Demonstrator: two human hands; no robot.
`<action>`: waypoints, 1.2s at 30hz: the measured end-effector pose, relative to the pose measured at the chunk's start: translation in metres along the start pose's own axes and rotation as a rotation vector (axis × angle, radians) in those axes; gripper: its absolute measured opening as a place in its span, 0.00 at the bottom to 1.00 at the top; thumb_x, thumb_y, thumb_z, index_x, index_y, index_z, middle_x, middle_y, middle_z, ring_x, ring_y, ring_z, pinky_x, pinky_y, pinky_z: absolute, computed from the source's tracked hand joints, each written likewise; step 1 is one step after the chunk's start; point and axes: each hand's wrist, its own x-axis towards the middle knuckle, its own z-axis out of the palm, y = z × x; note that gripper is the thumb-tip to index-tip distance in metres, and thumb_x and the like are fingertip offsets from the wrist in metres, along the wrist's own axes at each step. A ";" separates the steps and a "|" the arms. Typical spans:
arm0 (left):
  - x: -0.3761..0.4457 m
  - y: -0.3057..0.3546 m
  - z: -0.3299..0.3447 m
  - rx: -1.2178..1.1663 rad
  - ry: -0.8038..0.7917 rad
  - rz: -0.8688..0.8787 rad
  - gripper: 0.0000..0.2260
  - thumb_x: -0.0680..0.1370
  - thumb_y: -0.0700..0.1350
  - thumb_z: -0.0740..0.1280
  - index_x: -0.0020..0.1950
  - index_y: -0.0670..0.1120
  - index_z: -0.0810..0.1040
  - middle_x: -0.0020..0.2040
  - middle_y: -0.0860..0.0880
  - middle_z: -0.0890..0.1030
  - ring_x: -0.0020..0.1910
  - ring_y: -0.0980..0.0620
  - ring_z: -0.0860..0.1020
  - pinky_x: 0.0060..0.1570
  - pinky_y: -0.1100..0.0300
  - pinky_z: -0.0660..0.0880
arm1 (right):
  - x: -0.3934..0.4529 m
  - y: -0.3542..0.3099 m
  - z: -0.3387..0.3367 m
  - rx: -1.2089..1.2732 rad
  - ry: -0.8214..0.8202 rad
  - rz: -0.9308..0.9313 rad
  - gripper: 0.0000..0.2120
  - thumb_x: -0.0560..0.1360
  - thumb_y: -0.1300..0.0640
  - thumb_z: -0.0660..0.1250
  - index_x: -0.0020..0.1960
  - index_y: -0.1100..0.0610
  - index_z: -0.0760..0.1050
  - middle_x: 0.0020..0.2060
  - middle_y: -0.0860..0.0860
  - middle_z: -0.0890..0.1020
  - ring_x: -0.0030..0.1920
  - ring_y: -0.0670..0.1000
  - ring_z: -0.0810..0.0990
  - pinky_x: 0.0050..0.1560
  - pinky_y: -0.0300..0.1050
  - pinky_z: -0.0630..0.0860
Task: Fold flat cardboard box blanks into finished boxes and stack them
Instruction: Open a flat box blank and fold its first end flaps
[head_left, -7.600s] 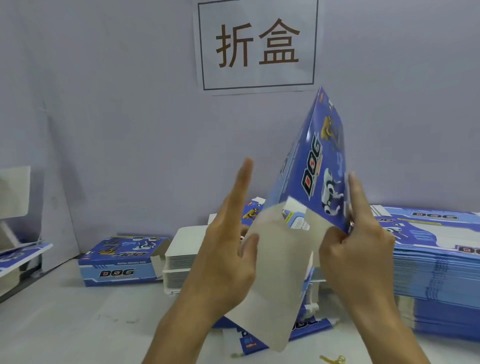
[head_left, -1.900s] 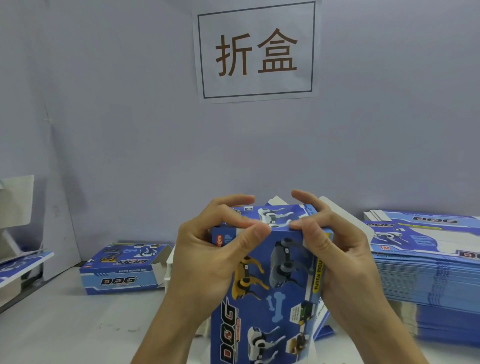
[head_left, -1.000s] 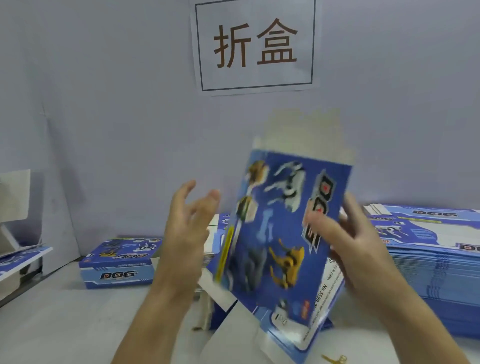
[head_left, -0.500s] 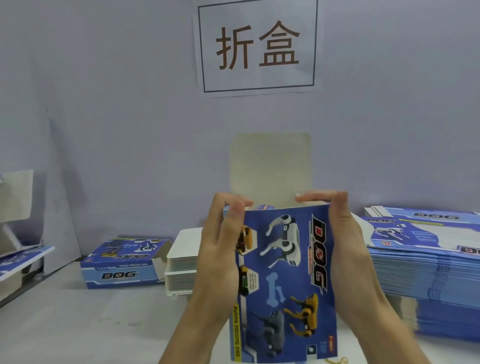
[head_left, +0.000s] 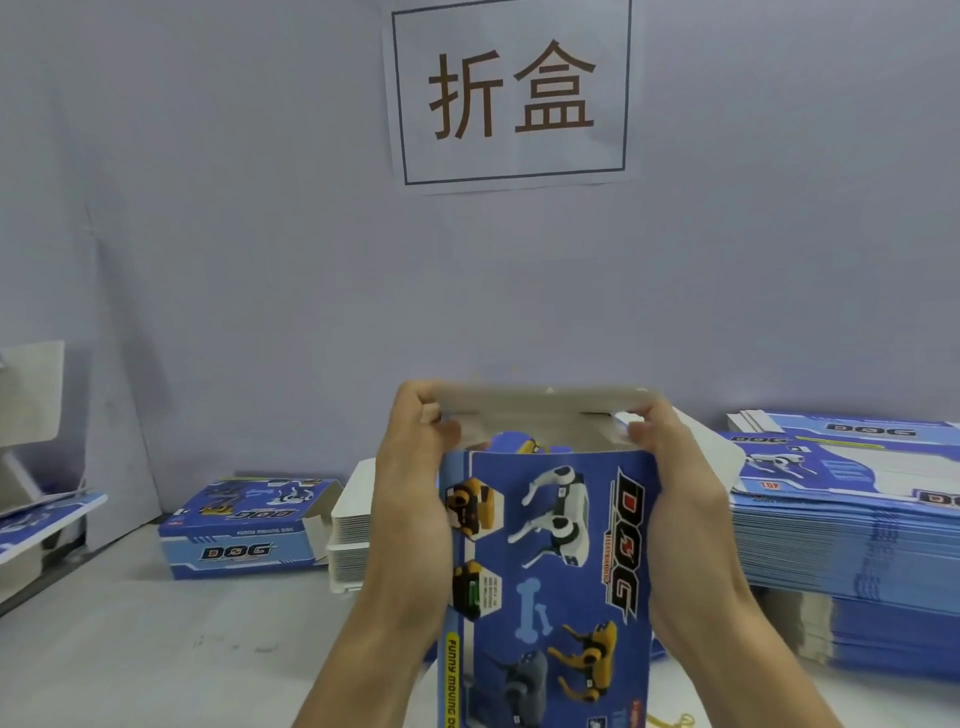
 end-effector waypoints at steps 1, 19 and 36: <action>0.000 0.000 0.000 -0.051 0.019 -0.010 0.12 0.78 0.55 0.60 0.48 0.48 0.77 0.48 0.50 0.82 0.37 0.45 0.79 0.35 0.53 0.78 | -0.002 0.001 0.000 0.027 0.022 -0.007 0.13 0.82 0.50 0.57 0.47 0.53 0.77 0.44 0.62 0.82 0.40 0.61 0.80 0.42 0.55 0.75; 0.003 0.008 -0.015 0.188 -0.143 0.058 0.18 0.71 0.63 0.64 0.51 0.52 0.79 0.57 0.60 0.79 0.56 0.50 0.83 0.36 0.48 0.84 | -0.006 0.004 -0.001 -0.091 -0.082 -0.240 0.18 0.70 0.39 0.69 0.53 0.49 0.79 0.49 0.49 0.84 0.48 0.55 0.87 0.37 0.46 0.83; 0.007 0.011 -0.035 0.560 -0.436 -0.288 0.49 0.60 0.65 0.76 0.76 0.70 0.54 0.67 0.61 0.74 0.62 0.54 0.79 0.62 0.54 0.77 | 0.000 -0.001 -0.018 0.116 0.064 -0.129 0.27 0.64 0.31 0.74 0.53 0.50 0.82 0.47 0.57 0.86 0.46 0.59 0.85 0.45 0.55 0.83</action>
